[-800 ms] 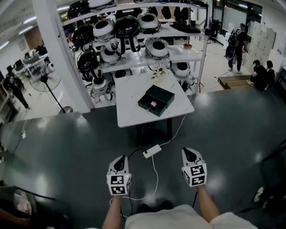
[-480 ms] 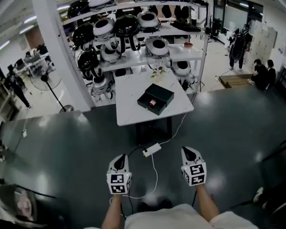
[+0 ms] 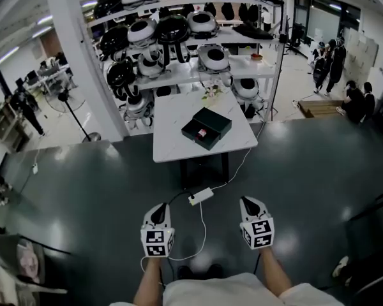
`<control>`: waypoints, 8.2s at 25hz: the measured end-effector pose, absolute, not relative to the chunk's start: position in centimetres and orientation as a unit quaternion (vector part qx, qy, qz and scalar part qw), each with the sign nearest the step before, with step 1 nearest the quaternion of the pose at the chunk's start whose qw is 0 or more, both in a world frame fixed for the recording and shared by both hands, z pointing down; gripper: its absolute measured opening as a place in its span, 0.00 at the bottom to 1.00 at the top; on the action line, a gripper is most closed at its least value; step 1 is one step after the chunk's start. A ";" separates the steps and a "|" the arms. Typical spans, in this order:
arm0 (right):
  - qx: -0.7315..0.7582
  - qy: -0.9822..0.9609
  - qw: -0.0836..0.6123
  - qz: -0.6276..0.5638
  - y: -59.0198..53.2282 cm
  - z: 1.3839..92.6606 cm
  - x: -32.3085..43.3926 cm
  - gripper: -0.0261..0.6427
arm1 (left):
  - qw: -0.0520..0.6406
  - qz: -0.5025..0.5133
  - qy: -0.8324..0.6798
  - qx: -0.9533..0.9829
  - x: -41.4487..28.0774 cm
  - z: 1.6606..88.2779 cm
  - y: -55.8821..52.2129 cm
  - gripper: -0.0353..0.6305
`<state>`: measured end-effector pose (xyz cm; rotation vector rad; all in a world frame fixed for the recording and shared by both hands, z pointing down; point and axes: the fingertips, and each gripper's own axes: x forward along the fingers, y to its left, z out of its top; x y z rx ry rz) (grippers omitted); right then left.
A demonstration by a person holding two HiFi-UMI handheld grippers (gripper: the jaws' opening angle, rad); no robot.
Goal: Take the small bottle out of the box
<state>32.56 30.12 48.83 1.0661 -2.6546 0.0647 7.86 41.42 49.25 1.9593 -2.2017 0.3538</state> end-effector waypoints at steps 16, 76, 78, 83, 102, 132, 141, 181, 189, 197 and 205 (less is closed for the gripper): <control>0.347 -0.925 0.152 0.037 27.8 50.9 33.8 0.07 | 0.096 0.129 -0.745 0.648 9.7 50.3 38.9 0.08; 0.393 -0.899 0.195 0.002 -16.5 53.3 3.9 0.07 | 0.123 0.108 -0.676 0.719 -18.4 55.6 -10.7 0.08; 0.381 -0.904 0.192 0.001 -18.7 53.4 3.1 0.07 | 0.123 0.108 -0.684 0.711 -19.0 55.6 -12.4 0.08; 0.349 -0.916 0.197 -0.004 -23.8 53.4 1.7 0.07 | 0.126 0.109 -0.704 0.690 -19.9 54.9 -16.2 0.08; 0.223 -0.954 0.202 0.000 -33.3 55.4 -1.9 0.07 | 0.144 0.125 -0.778 0.599 -21.0 55.5 -21.5 0.08; 0.179 -0.930 0.319 0.021 -27.7 66.7 -3.6 0.07 | 0.220 0.127 -0.724 0.642 -20.3 65.5 -21.3 0.08; 0.136 -0.918 0.373 -0.005 -26.0 70.8 -3.1 0.07 | 0.251 0.135 -0.721 0.632 -20.2 68.8 -19.9 0.08; -0.243 -0.653 0.522 -0.491 -25.5 80.3 -7.3 0.47 | 0.263 0.116 -0.725 0.626 -19.8 69.0 -20.2 0.08; -0.300 -0.626 0.565 -0.446 -25.3 81.9 -7.8 0.49 | 0.267 0.109 -0.737 0.610 -21.0 69.2 -19.0 0.08; -0.323 -0.604 0.594 -0.422 -24.9 82.2 -7.1 0.38 | 0.268 0.113 -0.735 0.612 -21.1 69.3 -19.1 0.08; -0.317 -0.619 0.580 -0.423 -25.0 81.9 -7.0 0.39 | 0.260 0.119 -0.730 0.621 -21.2 68.5 -19.3 0.08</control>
